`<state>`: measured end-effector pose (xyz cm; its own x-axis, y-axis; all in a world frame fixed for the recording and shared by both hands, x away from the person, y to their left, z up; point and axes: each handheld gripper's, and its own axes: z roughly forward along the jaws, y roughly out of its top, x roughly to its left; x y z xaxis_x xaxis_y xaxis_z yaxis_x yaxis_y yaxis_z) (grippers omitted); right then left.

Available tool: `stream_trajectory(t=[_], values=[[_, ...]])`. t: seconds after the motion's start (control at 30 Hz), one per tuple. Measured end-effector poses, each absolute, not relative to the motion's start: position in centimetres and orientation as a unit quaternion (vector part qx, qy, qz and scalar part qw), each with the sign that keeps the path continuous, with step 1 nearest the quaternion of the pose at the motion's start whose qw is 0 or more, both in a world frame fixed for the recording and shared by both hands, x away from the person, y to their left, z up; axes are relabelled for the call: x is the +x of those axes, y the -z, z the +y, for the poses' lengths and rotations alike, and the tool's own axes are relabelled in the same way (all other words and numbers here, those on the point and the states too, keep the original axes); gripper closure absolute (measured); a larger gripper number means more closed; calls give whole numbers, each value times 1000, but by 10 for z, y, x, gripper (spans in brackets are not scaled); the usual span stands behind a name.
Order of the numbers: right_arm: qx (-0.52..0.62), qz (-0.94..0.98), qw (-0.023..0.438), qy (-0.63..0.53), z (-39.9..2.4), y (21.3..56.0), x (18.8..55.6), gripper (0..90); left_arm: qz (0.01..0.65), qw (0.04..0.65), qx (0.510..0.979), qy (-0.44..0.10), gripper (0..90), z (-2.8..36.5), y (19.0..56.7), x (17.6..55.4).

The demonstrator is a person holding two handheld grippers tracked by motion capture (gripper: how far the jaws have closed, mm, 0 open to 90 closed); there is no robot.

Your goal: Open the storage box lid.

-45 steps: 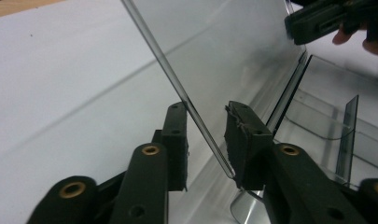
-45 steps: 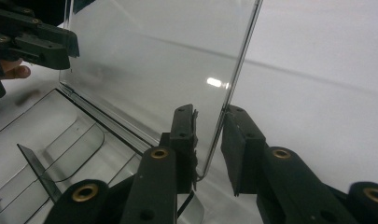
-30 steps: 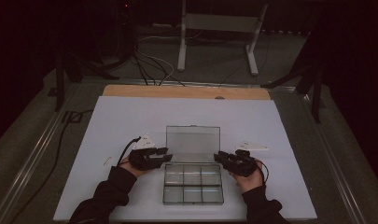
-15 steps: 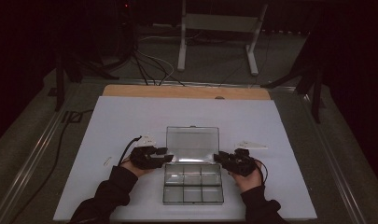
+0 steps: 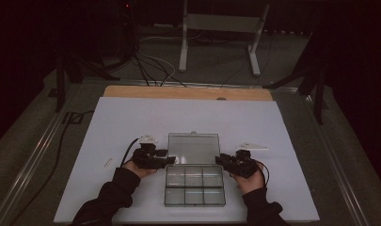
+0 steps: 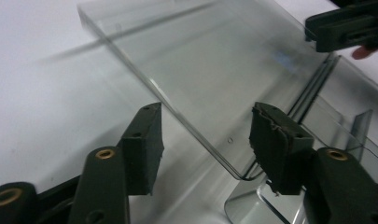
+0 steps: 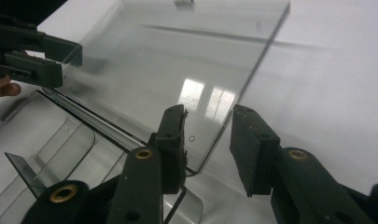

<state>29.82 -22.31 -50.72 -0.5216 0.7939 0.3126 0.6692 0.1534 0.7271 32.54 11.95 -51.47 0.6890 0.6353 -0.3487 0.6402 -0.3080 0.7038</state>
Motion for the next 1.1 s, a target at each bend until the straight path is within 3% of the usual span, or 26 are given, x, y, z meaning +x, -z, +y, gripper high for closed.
stream_trajectory(t=[0.17,0.27,0.6,0.67,0.87,1.03,1.1], values=[[481,759,72,-433,-222,510,298,634,407,429,806,9,441,117,515,328],[481,756,71,-437,-222,510,298,577,406,431,806,9,410,117,516,329],[468,747,57,-470,-224,510,298,274,369,454,810,-26,169,120,505,322],[457,752,47,-473,-224,511,298,204,366,466,805,-25,164,123,503,321],[437,753,42,-490,-226,508,295,156,338,472,814,-31,30,124,497,317],[430,750,48,-500,-231,505,293,140,311,476,822,-41,23,125,489,312],[426,748,50,-507,-233,505,292,92,307,478,822,-43,15,125,487,311]])
